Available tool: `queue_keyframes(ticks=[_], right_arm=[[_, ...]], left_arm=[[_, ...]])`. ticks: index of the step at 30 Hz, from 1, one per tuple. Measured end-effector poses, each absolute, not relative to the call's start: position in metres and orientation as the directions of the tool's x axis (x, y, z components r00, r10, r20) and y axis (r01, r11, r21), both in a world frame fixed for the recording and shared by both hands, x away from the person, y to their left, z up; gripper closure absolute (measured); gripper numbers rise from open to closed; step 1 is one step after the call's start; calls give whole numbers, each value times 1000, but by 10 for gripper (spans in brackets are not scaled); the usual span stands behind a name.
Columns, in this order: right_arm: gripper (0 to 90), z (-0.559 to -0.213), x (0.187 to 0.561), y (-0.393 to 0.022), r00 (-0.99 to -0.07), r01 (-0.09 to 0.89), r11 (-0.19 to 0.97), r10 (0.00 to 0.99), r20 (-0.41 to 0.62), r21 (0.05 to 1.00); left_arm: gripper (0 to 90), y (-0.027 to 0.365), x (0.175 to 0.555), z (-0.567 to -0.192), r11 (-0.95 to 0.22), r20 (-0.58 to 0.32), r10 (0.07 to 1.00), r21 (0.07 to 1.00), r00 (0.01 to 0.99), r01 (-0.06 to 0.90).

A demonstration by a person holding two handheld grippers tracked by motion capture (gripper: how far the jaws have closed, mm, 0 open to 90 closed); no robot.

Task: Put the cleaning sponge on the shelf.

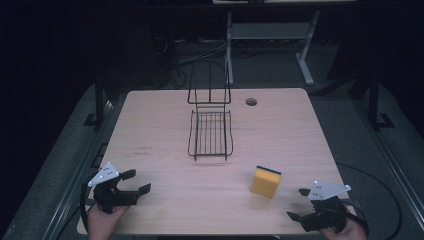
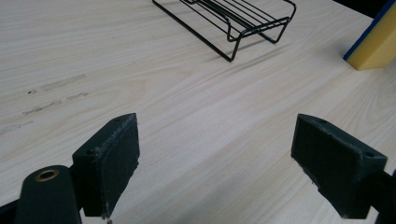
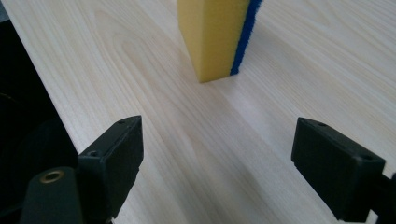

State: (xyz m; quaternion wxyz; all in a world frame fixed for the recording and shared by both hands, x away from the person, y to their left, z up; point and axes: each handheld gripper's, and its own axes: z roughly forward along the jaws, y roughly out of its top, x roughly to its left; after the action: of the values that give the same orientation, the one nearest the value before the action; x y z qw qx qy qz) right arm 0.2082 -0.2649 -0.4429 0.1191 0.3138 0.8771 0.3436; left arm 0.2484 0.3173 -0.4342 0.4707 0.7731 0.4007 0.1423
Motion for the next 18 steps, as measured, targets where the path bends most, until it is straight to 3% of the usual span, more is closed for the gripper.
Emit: queue_keyframes(ticks=[18], right_arm=[[163,-432,222,-242,-826,416,619,564,-9,667]], left_arm=[[147,317,248,-434,-235,-157,754,842,638,486]])
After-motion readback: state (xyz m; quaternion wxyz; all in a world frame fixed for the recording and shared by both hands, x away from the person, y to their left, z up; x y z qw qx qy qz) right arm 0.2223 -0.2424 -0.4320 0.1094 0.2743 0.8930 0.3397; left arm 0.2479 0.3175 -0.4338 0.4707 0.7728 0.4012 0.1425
